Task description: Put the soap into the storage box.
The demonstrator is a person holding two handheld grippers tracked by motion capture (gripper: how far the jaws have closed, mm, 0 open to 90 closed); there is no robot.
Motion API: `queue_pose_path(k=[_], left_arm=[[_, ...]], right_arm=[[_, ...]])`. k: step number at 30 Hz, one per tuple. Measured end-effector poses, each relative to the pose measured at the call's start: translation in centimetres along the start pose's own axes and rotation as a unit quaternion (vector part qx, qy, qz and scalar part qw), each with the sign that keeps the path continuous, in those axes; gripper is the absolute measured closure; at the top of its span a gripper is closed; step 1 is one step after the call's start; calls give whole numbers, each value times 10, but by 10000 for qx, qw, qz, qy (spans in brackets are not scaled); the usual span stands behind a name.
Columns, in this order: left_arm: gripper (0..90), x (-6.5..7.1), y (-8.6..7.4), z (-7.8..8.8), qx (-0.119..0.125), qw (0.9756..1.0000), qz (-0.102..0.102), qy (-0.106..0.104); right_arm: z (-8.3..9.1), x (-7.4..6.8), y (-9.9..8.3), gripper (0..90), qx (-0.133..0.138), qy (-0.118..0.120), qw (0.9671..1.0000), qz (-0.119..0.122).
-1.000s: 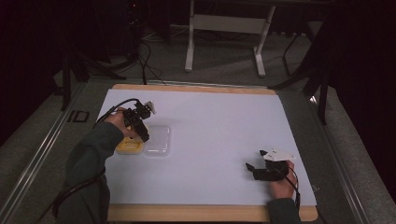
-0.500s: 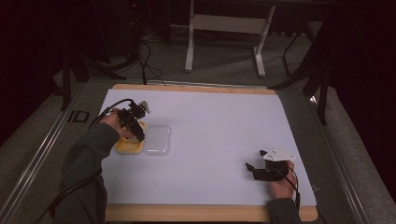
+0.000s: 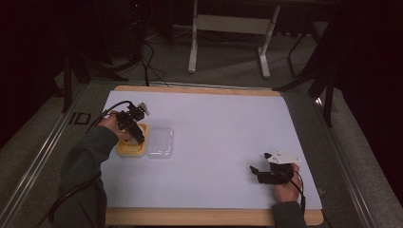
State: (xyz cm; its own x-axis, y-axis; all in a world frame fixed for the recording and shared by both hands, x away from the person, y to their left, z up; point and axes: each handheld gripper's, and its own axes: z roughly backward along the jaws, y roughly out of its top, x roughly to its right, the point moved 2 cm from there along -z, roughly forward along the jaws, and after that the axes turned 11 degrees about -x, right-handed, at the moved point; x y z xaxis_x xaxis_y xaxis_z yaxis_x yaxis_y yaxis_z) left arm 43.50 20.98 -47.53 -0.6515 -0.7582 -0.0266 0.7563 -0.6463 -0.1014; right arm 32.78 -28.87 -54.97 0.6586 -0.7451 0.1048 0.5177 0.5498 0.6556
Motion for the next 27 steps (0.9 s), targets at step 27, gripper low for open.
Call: queue_pose_path(k=[27], left_arm=[[87,-9,-9,-17,190,9995,-21,-251]], right_arm=[[0,-1,0,190,-7,-10,10000,22]])
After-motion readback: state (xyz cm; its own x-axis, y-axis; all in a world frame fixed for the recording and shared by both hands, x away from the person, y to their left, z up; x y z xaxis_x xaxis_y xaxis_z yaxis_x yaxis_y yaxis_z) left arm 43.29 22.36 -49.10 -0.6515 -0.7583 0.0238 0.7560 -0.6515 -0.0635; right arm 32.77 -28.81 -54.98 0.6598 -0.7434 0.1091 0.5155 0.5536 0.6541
